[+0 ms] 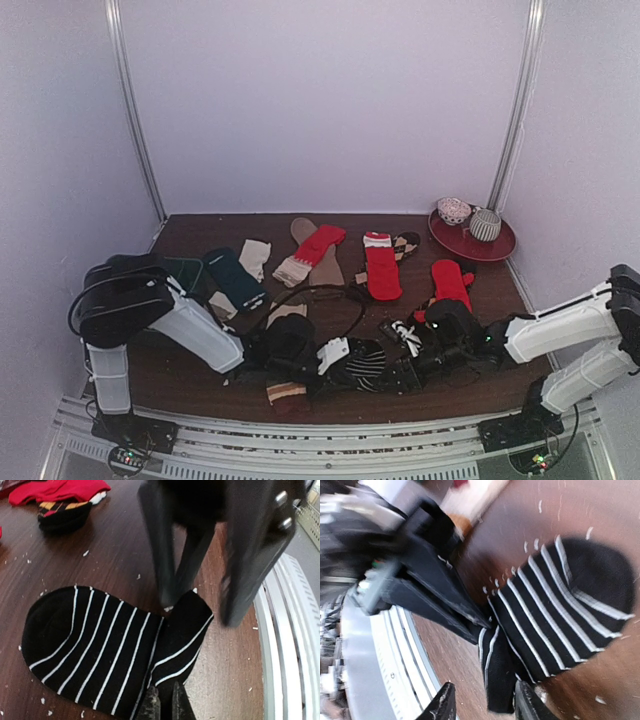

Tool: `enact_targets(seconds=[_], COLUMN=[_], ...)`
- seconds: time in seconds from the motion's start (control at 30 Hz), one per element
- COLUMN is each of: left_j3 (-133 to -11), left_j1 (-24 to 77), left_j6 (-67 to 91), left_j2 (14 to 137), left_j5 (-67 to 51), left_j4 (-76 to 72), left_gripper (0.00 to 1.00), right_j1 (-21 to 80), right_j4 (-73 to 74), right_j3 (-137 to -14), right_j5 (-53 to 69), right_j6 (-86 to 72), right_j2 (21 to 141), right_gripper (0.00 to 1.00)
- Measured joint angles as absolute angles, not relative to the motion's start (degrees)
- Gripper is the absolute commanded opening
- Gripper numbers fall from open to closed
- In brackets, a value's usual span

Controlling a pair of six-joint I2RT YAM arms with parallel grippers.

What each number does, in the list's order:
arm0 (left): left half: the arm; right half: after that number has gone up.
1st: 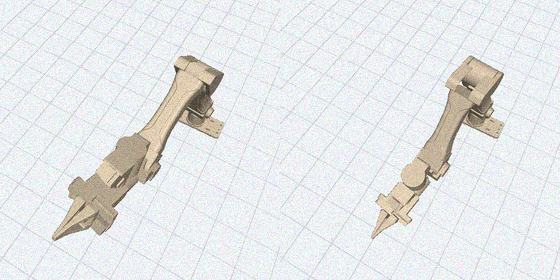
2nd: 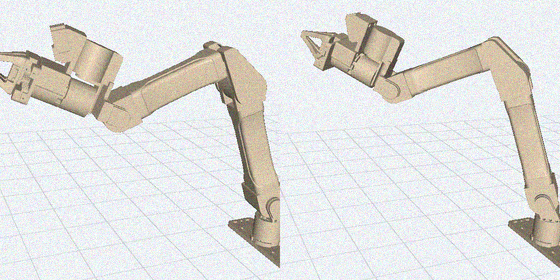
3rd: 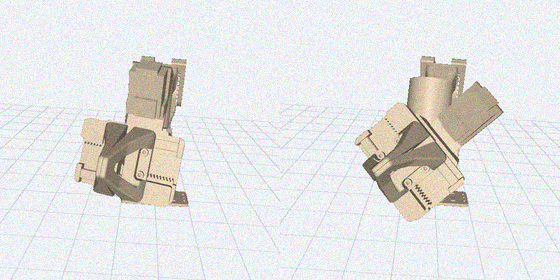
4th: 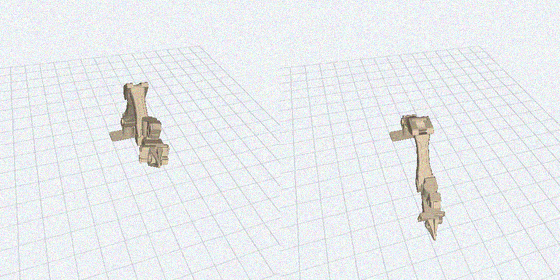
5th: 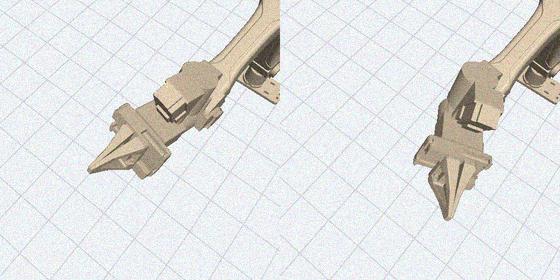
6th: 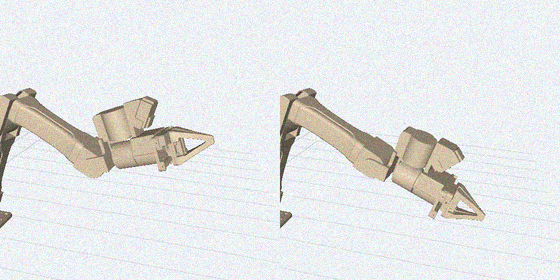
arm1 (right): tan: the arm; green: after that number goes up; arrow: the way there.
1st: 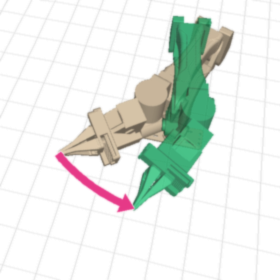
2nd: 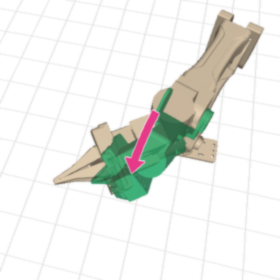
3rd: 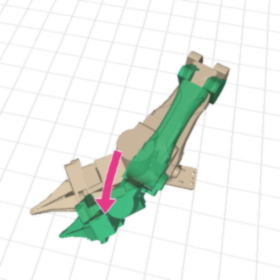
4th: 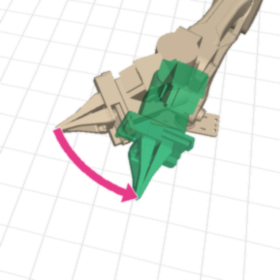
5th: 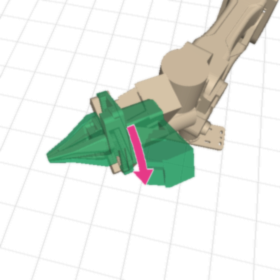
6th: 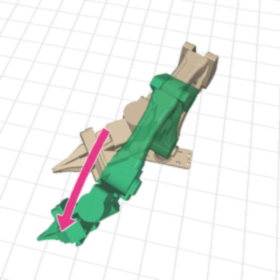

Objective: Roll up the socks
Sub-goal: Roll a pair of socks at the center of the board.

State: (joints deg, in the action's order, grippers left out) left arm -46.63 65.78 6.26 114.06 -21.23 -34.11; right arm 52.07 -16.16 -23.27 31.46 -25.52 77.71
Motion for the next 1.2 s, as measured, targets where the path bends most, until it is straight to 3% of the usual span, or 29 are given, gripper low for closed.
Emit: enact_targets(seconds=[0.17, 0.3, 0.6, 1.0, 1.1, 1.2], left_j3=[-48.21, -49.01, -47.86, -47.51, -47.53, -47.53], left_j1=[65.21, 64.73, 63.05, 62.35, 62.19, 62.06], left_j6=[11.05, 13.67, 17.08, 17.52, 17.5, 17.5], left_j2=[113.91, 113.91, 114.08, 115.11, 115.26, 115.42], left_j5=[-23.05, -24.6, -29.23, -31.55, -31.99, -32.42], left_j4=[-29.76, -27.77, -28.88, -31.22, -31.44, -31.66], left_gripper=[0.0, 0.0, 0.0, 0.0, 0.0, 0.0], right_j1=[59.51, 68.66, 75.02, 75.9, 75.9, 75.9], right_j4=[-17.08, -20.29, -24.82, -30.33, -30.37, -30.5], right_j3=[-20.25, -17.65, -17.15, -21.17, -22.26, -22.68], right_j5=[18.39, 7.84, -8.73, -14.79, -14.7, -14.24], right_j6=[-19.53, -13.41, -4.4, -0.82, -1.39, -2.61], right_j2=[64.9, 61.23, 73.65, 84.49, 87.15, 89.03], right_gripper=[0.46, 0.47, 0.47, 0.45, 0.38, 0.15])
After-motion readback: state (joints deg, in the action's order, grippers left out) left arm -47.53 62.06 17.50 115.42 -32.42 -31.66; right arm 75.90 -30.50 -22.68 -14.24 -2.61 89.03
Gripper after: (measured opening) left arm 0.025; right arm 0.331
